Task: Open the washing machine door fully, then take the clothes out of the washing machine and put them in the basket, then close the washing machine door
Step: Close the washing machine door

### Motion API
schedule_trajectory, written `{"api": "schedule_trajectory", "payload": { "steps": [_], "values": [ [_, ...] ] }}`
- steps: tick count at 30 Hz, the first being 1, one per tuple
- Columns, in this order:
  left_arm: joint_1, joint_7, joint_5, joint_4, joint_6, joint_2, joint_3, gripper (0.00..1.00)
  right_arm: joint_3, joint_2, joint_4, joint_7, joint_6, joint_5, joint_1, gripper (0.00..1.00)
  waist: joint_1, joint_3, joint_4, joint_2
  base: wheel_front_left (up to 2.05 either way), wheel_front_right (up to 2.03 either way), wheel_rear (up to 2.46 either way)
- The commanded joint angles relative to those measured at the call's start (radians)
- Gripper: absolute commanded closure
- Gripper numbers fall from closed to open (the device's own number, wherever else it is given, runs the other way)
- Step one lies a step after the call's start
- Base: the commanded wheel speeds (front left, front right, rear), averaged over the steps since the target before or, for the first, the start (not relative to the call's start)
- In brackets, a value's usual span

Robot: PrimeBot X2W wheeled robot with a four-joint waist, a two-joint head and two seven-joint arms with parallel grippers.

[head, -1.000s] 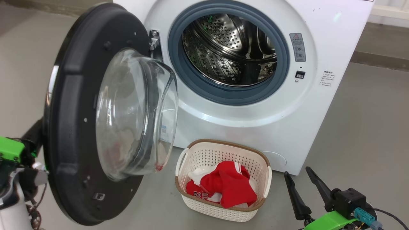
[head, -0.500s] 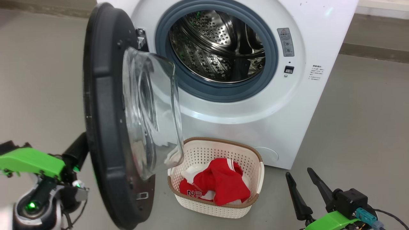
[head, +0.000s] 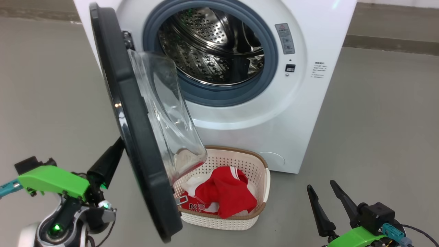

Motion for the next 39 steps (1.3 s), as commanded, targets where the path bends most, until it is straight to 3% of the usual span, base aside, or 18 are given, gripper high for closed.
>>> {"api": "schedule_trajectory", "payload": {
  "steps": [1,11,21,22,24,33,34,35,39],
  "values": [
    [-0.018,0.002,-0.013,-0.034,0.002,0.011,0.007,1.00,0.019,-0.004,-0.022,-0.006,0.007,0.002,-0.035,0.00,0.0000,0.007,-0.017,0.0000,0.00,0.00,0.00],
    [-0.032,-0.049,-0.047,-0.011,-0.019,0.010,-0.026,1.00,0.010,-0.004,-0.024,-0.006,0.007,-0.012,-0.050,0.00,0.0000,0.022,-0.088,0.0000,0.00,0.00,0.00],
    [-0.025,-0.084,-0.051,0.004,-0.036,0.014,-0.006,1.00,0.005,-0.004,-0.024,-0.006,0.007,-0.011,-0.047,0.00,0.0000,0.025,-0.105,0.0000,0.00,0.00,0.00],
    [-0.021,-0.095,-0.039,0.004,-0.044,0.019,-0.004,0.70,0.005,-0.004,-0.024,-0.006,0.007,-0.010,-0.046,0.00,0.0000,0.025,-0.105,0.0000,0.00,0.00,0.00],
    [-0.012,-0.115,-0.022,0.002,-0.066,0.024,0.001,0.00,0.004,-0.004,-0.026,-0.006,0.007,-0.009,-0.046,0.00,0.0000,0.023,-0.103,0.0000,0.00,0.00,0.00],
    [0.042,-0.216,0.115,-0.009,-0.154,0.078,0.000,0.00,0.003,-0.004,-0.028,-0.006,0.007,-0.007,-0.039,0.00,0.0000,0.013,-0.088,0.0000,0.00,0.00,0.00],
    [0.062,-0.280,0.228,-0.010,-0.189,0.120,-0.022,0.00,0.005,-0.004,-0.028,-0.006,0.007,-0.007,-0.037,0.00,0.0000,0.011,-0.085,0.0000,0.00,0.00,0.00],
    [0.062,-0.280,0.228,-0.010,-0.189,0.120,-0.022,0.00,0.005,-0.004,-0.028,-0.006,0.007,-0.007,-0.037,0.00,0.0000,0.011,-0.085,0.0000,0.00,0.00,0.00],
    [0.094,-0.411,0.393,0.006,-0.235,0.153,-0.052,0.00,0.009,-0.004,-0.027,-0.006,0.007,-0.003,-0.036,0.00,0.0000,0.007,-0.081,0.0000,0.00,0.00,0.00]
  ]
}}
